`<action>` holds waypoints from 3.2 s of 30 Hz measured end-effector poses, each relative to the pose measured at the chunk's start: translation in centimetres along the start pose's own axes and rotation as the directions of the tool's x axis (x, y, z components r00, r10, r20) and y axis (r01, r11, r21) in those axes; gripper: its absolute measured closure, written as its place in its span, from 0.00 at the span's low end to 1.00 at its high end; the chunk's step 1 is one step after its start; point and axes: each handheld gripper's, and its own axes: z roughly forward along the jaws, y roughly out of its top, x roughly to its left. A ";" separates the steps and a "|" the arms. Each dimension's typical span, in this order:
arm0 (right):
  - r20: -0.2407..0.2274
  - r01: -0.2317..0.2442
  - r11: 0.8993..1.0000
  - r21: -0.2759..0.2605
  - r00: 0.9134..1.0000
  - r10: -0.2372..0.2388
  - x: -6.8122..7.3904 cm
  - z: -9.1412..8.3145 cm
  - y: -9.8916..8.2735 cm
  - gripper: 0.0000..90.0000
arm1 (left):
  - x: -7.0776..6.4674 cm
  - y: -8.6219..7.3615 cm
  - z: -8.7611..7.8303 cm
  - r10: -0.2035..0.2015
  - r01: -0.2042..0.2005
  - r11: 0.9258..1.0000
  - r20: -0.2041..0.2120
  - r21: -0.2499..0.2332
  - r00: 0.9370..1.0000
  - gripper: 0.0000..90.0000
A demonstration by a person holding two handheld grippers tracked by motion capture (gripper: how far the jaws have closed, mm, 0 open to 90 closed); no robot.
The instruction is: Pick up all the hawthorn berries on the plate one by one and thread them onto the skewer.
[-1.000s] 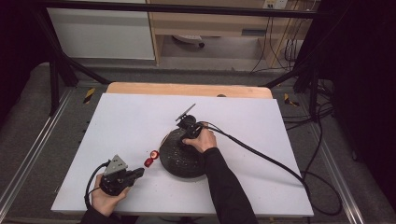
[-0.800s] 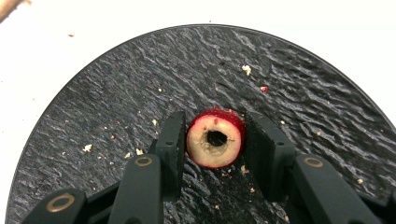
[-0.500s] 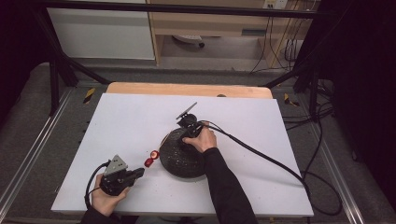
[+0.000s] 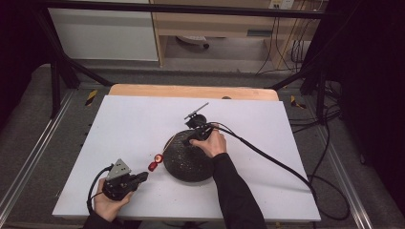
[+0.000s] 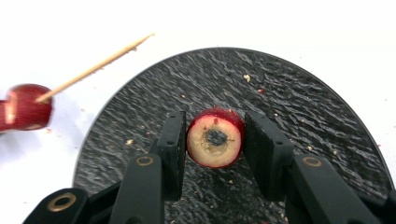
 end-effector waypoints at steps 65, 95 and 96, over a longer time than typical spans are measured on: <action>-0.396 -0.474 0.495 -0.728 0.880 0.260 1.0 -2.0 -8.6 0.68 | -1.6 0.0 0.0 -0.023 0.028 0.997 0.061 -0.076 0.998 0.98; -0.483 -0.553 0.360 -0.751 0.833 0.270 0.2 -1.4 -8.4 0.68 | -3.3 0.5 0.8 -0.056 0.069 0.991 0.109 -0.115 0.992 0.98; -0.485 -0.554 0.356 -0.752 0.832 0.269 0.3 -1.4 -8.4 0.68 | -3.3 0.5 0.8 -0.059 0.072 0.991 0.111 -0.115 0.992 0.98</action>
